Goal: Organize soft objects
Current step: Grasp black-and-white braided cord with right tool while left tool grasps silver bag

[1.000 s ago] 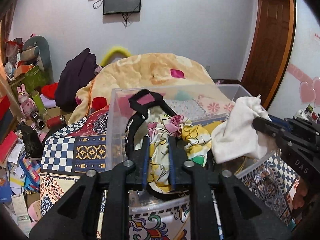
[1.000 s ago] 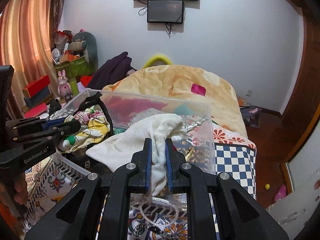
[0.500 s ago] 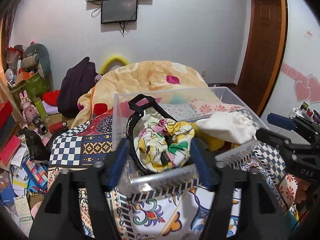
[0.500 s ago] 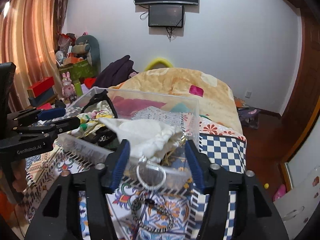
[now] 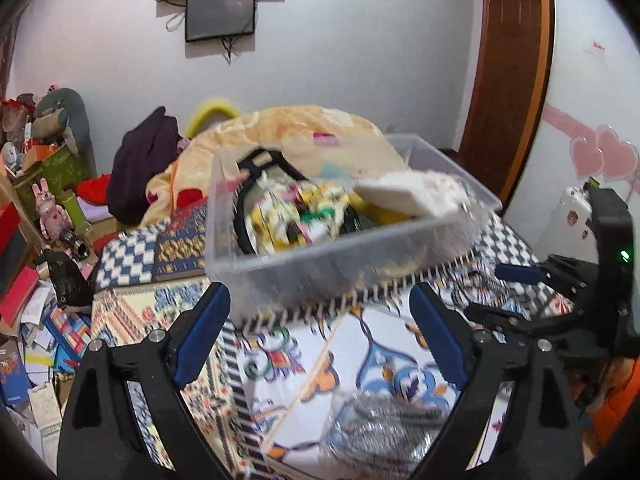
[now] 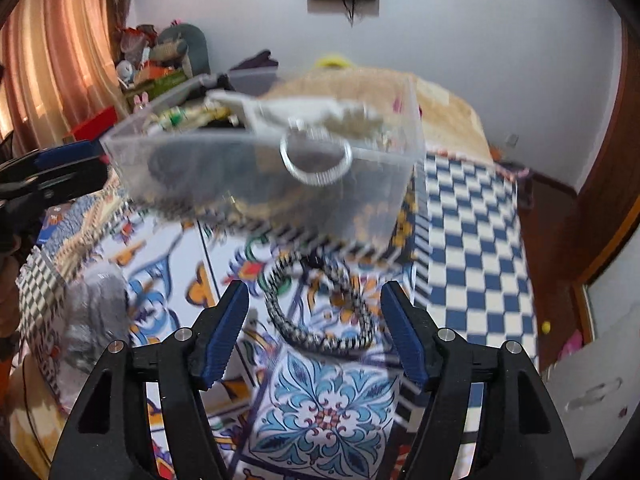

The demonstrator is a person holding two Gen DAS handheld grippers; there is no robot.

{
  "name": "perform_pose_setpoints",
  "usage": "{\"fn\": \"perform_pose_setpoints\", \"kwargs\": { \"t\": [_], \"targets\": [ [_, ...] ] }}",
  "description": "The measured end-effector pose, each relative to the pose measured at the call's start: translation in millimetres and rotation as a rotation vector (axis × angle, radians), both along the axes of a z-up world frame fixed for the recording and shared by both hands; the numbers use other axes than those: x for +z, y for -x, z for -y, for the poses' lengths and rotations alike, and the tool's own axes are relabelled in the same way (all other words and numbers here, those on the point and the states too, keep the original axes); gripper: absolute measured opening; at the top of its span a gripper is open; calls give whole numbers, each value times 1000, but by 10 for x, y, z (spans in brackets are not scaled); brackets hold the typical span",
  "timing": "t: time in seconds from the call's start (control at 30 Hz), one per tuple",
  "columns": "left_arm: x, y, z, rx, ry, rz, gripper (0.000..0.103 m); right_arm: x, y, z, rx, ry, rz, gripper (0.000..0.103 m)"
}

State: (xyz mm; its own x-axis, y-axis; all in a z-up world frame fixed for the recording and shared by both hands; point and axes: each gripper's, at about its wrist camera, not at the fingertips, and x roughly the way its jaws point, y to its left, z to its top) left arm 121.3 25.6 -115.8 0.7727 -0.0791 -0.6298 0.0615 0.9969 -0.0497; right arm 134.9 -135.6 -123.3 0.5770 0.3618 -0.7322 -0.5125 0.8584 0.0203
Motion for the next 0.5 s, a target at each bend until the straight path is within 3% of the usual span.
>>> {"fn": "perform_pose_setpoints", "kwargs": {
  "t": [0.17,0.3,0.5],
  "targets": [
    [-190,68,47,-24,34,-66,93,-56,-33,15,-14,3,-12,46],
    [-323,140,98,-37,54,-110,93,-56,1,8,-3,-3,-3,21],
    [-411,277,193,-49,63,-134,94,-51,244,24,-4,-3,34,15]
  ]
}}
